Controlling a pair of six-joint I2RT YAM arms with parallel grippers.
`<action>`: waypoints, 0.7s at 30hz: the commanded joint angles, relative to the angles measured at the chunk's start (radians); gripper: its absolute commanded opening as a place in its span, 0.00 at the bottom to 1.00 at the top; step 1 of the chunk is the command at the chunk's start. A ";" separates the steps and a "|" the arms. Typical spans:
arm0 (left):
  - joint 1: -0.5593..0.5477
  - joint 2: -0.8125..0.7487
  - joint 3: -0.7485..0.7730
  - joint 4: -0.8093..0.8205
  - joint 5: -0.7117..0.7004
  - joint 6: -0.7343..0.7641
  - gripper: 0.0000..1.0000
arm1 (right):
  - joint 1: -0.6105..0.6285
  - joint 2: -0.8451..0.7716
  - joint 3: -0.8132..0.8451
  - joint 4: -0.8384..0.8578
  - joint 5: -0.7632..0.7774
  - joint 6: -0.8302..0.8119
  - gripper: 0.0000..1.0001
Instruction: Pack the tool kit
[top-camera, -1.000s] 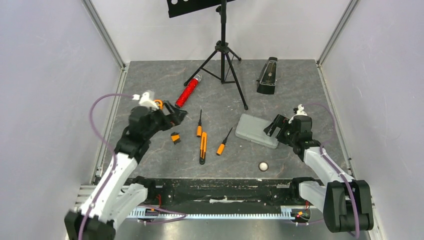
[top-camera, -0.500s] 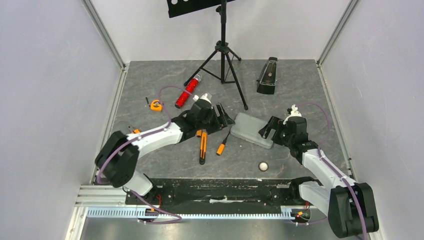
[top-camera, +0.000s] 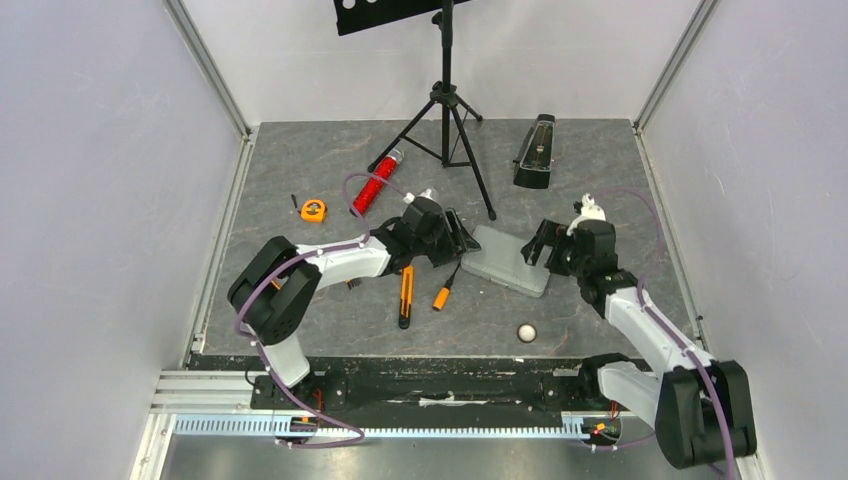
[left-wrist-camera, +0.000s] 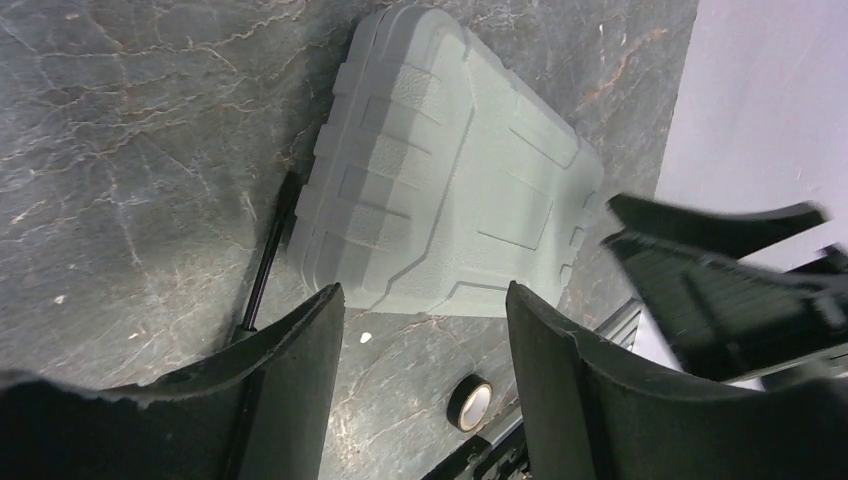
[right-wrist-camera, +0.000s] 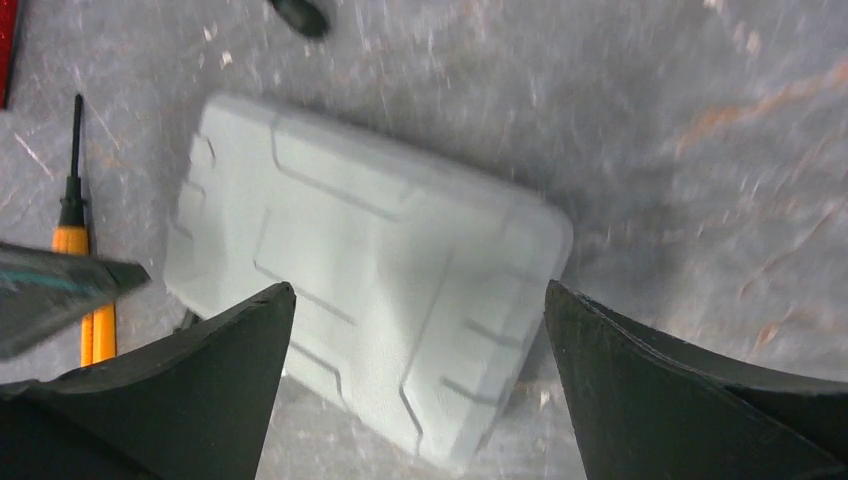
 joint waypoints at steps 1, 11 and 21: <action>-0.001 0.045 0.022 0.075 0.044 -0.038 0.66 | 0.004 0.127 0.207 0.036 0.070 -0.123 0.98; -0.002 0.082 0.024 0.095 0.077 -0.057 0.66 | 0.003 0.466 0.455 -0.055 -0.137 -0.271 0.98; 0.016 0.222 0.224 0.038 0.105 -0.008 0.65 | 0.003 0.403 0.253 -0.035 -0.234 -0.230 0.93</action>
